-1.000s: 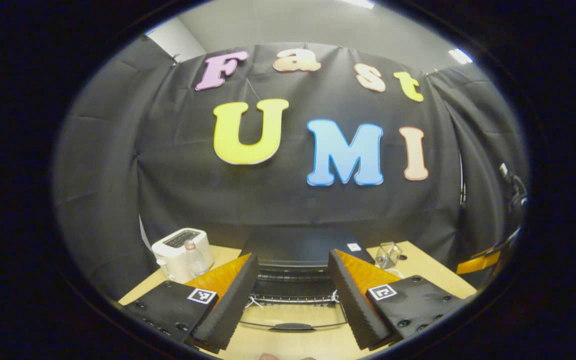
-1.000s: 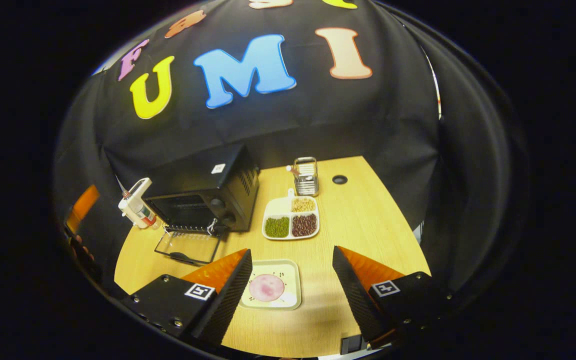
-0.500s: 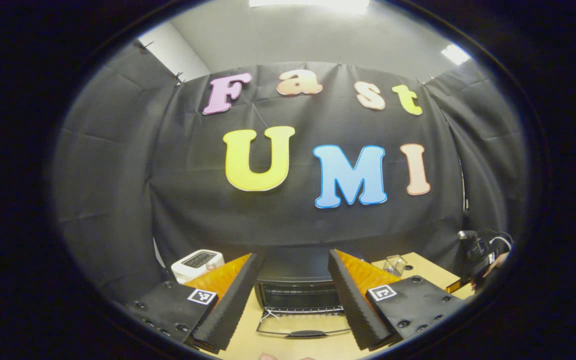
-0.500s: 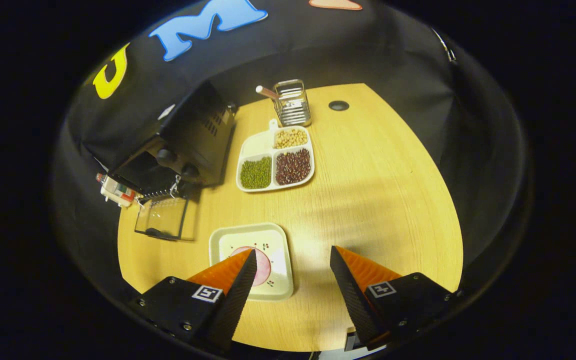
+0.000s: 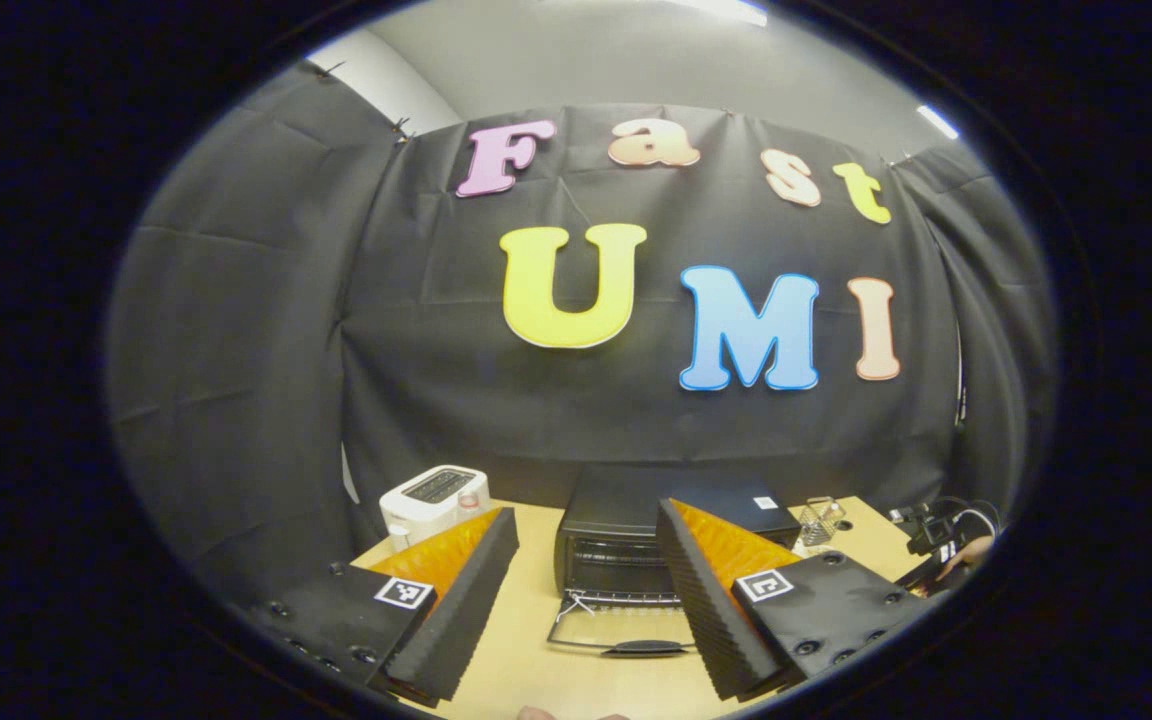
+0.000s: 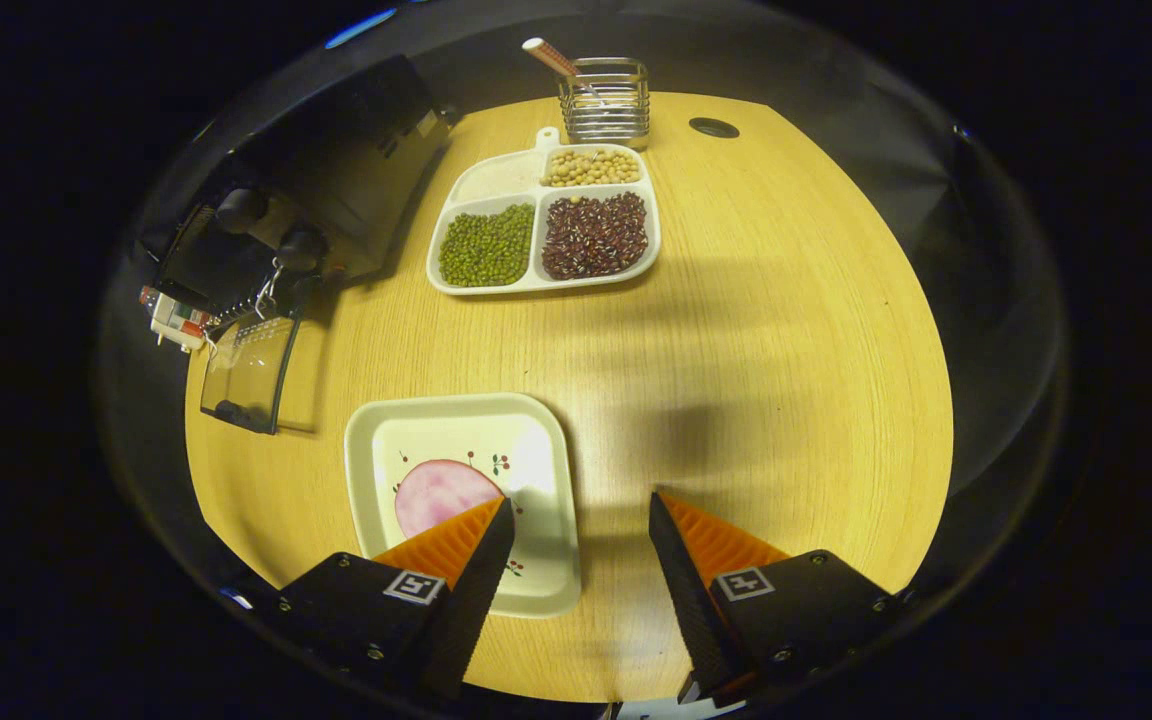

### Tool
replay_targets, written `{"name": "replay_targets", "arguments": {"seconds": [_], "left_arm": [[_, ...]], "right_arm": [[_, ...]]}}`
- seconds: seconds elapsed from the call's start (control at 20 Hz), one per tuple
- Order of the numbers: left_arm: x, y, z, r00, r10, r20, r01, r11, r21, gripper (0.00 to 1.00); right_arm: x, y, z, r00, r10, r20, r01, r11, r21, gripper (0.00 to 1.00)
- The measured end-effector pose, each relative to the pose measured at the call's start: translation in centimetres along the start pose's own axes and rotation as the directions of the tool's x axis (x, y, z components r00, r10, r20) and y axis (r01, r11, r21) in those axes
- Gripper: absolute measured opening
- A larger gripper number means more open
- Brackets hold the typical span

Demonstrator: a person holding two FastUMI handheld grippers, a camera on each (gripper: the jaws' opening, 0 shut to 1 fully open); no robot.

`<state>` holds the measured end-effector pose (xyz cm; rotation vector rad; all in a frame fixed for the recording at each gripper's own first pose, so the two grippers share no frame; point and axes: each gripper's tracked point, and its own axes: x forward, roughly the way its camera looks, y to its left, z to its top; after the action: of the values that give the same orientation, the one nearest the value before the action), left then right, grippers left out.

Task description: Open the electric oven with the left hand, put the food in, and close the electric oven.

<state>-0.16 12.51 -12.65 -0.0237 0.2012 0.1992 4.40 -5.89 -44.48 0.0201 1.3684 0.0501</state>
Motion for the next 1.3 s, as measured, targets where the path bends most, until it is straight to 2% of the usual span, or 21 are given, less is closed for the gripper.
{"name": "replay_targets", "arguments": {"seconds": [0.15, 0.2, 0.25, 0.3, 0.35, 0.7, 0.75, 0.8, 0.85, 0.9, 0.95, 1.0, 1.15, 1.3], "left_arm": [[0.1, 0.4, -0.7, 1.0, 0.007, -0.014, -0.007, 1.0, -0.007, 0.89], [0.1, 0.5, -0.8, 1.0, 0.009, -0.017, -0.009, 1.0, -0.005, 0.9], [0.2, 0.5, -1.1, 1.0, 0.01, -0.018, -0.01, 1.0, -0.003, 0.91], [0.2, 0.5, -1.3, 1.0, 0.009, -0.02, -0.009, 1.0, -0.004, 0.92], [0.1, 0.4, -1.2, 1.0, 0.005, -0.025, -0.005, 1.0, -0.008, 0.94], [-0.4, 0.5, -1.4, 1.0, 0.001, -0.025, -0.002, 1.0, -0.007, 1.0], [-0.5, 0.5, -1.4, 1.0, 0.002, -0.027, -0.002, 1.0, -0.011, 1.0], [-0.5, 0.3, -1.4, 1.0, 0.002, -0.029, -0.003, 1.0, -0.015, 1.0], [-0.5, 0.2, -1.7, 0.999, 0.001, -0.032, -0.002, 1.0, -0.017, 1.0], [-0.5, 0.0, -1.9, 0.999, 0.0, -0.034, -0.001, 1.0, -0.019, 1.0], [-0.7, 0.0, -1.9, 0.999, -0.001, -0.033, 0.0, 1.0, -0.023, 1.0], [-0.8, -0.3, -2.0, 0.999, -0.006, -0.033, 0.005, 1.0, -0.027, 1.0], [-1.2, -0.5, -2.1, 0.999, -0.011, -0.032, 0.011, 1.0, -0.022, 1.0], [-1.5, -0.2, -1.6, 1.0, -0.012, -0.019, 0.012, 1.0, -0.01, 1.0]], "right_arm": [[1.1, 0.5, -0.6, 0.998, -0.014, -0.054, 0.012, 0.999, -0.039, 0.87], [1.1, 0.8, -0.3, 0.999, -0.01, -0.046, 0.008, 0.999, -0.038, 0.84], [1.5, 1.3, -0.2, 0.999, 0.012, -0.046, -0.013, 0.999, -0.031, 0.74], [1.5, 1.4, -0.1, 0.999, 0.012, -0.049, -0.013, 0.999, -0.029, 0.57], [1.5, 1.3, -0.2, 0.998, 0.012, -0.06, -0.014, 1.0, -0.028, 0.53], [1.5, 1.2, -0.2, 0.994, 0.088, -0.059, -0.087, 0.996, 0.019, 0.52], [1.6, 1.1, -0.3, 0.994, 0.087, -0.059, -0.087, 0.996, 0.008, 0.48], [1.0, 0.0, -0.1, 0.998, 0.033, -0.051, -0.035, 0.999, -0.022, 0.52], [1.0, 0.4, 0.8, 0.999, 0.026, -0.031, -0.027, 0.999, -0.032, 0.3], [3.0, 0.0, 0.0, 0.999, 0.029, -0.02, -0.03, 0.999, -0.043, 0.08], [3.4, 0.1, 0.1, 0.999, 0.035, -0.014, -0.035, 0.998, -0.044, 0.08], [3.1, 0.1, 0.3, 0.999, 0.043, -0.011, -0.043, 0.998, -0.034, 0.01], [2.8, 0.4, 0.1, 0.996, 0.092, -0.008, -0.092, 0.995, 0.038, 0.01], [2.2, 1.7, -1.1, 0.976, 0.214, -0.029, -0.205, 0.959, 0.194, 0.01]]}}
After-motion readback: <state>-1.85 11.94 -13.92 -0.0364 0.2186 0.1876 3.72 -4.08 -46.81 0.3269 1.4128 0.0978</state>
